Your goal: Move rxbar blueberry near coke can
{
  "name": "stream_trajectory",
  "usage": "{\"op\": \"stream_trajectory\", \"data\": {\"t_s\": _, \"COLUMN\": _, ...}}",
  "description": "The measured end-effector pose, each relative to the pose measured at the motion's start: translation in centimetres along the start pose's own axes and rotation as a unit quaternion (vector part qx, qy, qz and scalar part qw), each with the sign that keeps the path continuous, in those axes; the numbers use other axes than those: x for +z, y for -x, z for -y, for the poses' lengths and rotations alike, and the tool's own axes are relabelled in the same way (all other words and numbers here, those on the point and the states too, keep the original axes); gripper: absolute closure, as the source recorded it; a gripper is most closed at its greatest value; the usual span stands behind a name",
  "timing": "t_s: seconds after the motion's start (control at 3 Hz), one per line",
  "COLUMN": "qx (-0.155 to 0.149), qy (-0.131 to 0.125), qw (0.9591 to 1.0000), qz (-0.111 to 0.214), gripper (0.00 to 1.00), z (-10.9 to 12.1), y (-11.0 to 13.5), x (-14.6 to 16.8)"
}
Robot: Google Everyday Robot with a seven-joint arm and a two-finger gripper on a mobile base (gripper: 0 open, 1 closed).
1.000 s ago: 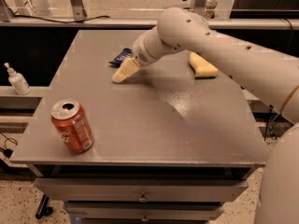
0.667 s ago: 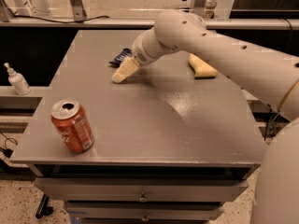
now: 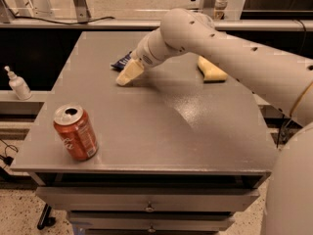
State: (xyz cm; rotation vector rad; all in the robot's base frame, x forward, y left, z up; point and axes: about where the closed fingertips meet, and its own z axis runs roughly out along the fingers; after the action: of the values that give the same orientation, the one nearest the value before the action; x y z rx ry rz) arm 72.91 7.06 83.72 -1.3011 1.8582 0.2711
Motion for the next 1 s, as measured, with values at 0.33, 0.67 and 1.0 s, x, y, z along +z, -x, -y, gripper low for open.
{"op": "stream_trajectory", "data": {"t_s": 0.33, "qx": 0.000, "qy": 0.000, "qw": 1.0000, "qz": 0.000, "gripper": 0.88, "z": 0.01, "y": 0.01, "x": 0.00}}
{"op": "stream_trajectory", "data": {"t_s": 0.67, "qx": 0.000, "qy": 0.000, "qw": 1.0000, "qz": 0.000, "gripper": 1.00, "z": 0.06, "y": 0.14, "x": -0.12}}
{"op": "stream_trajectory", "data": {"t_s": 1.0, "qx": 0.000, "qy": 0.000, "qw": 1.0000, "qz": 0.000, "gripper": 1.00, "z": 0.11, "y": 0.27, "x": -0.22}}
